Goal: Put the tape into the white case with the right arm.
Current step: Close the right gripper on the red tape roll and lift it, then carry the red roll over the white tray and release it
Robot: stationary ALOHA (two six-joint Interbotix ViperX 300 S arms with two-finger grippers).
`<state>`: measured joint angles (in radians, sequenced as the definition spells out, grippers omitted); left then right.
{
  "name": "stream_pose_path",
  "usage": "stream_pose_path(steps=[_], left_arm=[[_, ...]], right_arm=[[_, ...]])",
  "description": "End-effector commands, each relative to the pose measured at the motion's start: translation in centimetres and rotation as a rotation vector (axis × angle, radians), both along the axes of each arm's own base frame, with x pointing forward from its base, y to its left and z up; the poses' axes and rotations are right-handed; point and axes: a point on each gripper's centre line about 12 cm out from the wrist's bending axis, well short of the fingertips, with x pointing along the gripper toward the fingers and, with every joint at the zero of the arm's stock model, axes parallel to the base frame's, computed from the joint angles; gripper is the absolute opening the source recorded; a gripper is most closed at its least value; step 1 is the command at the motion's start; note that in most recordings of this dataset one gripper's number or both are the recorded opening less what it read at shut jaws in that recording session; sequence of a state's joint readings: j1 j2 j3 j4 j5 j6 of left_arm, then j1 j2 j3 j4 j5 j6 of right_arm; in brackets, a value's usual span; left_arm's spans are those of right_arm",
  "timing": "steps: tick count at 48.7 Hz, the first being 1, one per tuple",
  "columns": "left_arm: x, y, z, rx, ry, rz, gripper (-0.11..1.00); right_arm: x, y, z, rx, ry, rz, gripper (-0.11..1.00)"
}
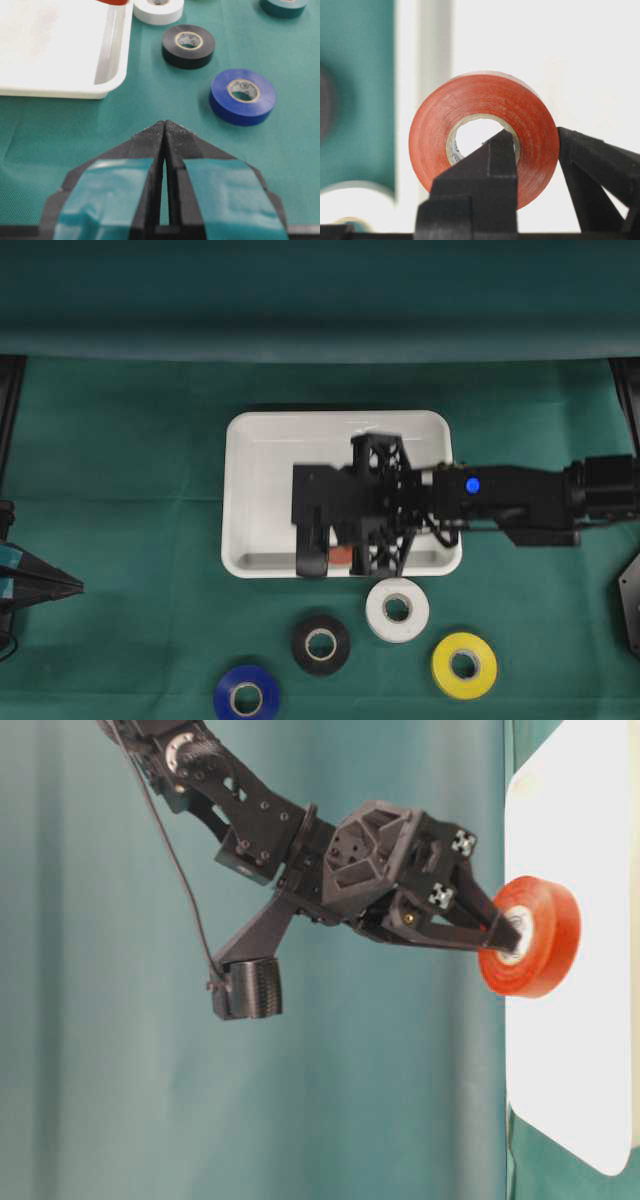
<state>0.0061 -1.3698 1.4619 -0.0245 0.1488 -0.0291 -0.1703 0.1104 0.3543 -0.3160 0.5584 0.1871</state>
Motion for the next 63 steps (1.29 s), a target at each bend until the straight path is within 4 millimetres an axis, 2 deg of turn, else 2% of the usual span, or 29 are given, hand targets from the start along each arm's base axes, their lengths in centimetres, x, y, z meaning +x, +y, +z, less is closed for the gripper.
stream_pose_path(steps=[1, 13, 21, 25, 45, 49, 58, 63], left_arm=[[0.1, 0.0, 0.4, -0.001, -0.009, 0.002, 0.00], [0.1, 0.0, 0.4, -0.001, -0.009, 0.002, 0.00], [0.1, 0.0, 0.3, -0.001, -0.008, 0.002, 0.00], [0.1, 0.0, 0.3, -0.001, -0.008, 0.002, 0.00], [0.1, 0.0, 0.4, -0.001, -0.009, 0.002, 0.00], [0.1, 0.0, 0.4, -0.001, -0.009, 0.002, 0.00], [0.1, 0.0, 0.4, -0.003, -0.009, 0.002, 0.00], [0.1, 0.0, 0.4, -0.001, -0.011, 0.002, 0.00]], right_arm=[[-0.1, -1.9, 1.9, -0.040, -0.062, -0.017, 0.02], [-0.5, -6.6, 0.4, -0.051, -0.091, -0.097, 0.02], [-0.8, -8.7, -0.6, -0.065, -0.088, -0.118, 0.02], [-0.9, -9.1, -0.9, -0.076, -0.079, -0.113, 0.02], [-0.7, -9.1, -0.9, -0.089, -0.090, -0.090, 0.02], [-0.7, -9.1, -0.9, -0.089, -0.092, -0.089, 0.14], [-0.7, -9.2, -0.9, -0.087, -0.092, -0.093, 0.64], [-0.8, -9.2, -1.0, -0.086, -0.085, -0.097, 0.56]])
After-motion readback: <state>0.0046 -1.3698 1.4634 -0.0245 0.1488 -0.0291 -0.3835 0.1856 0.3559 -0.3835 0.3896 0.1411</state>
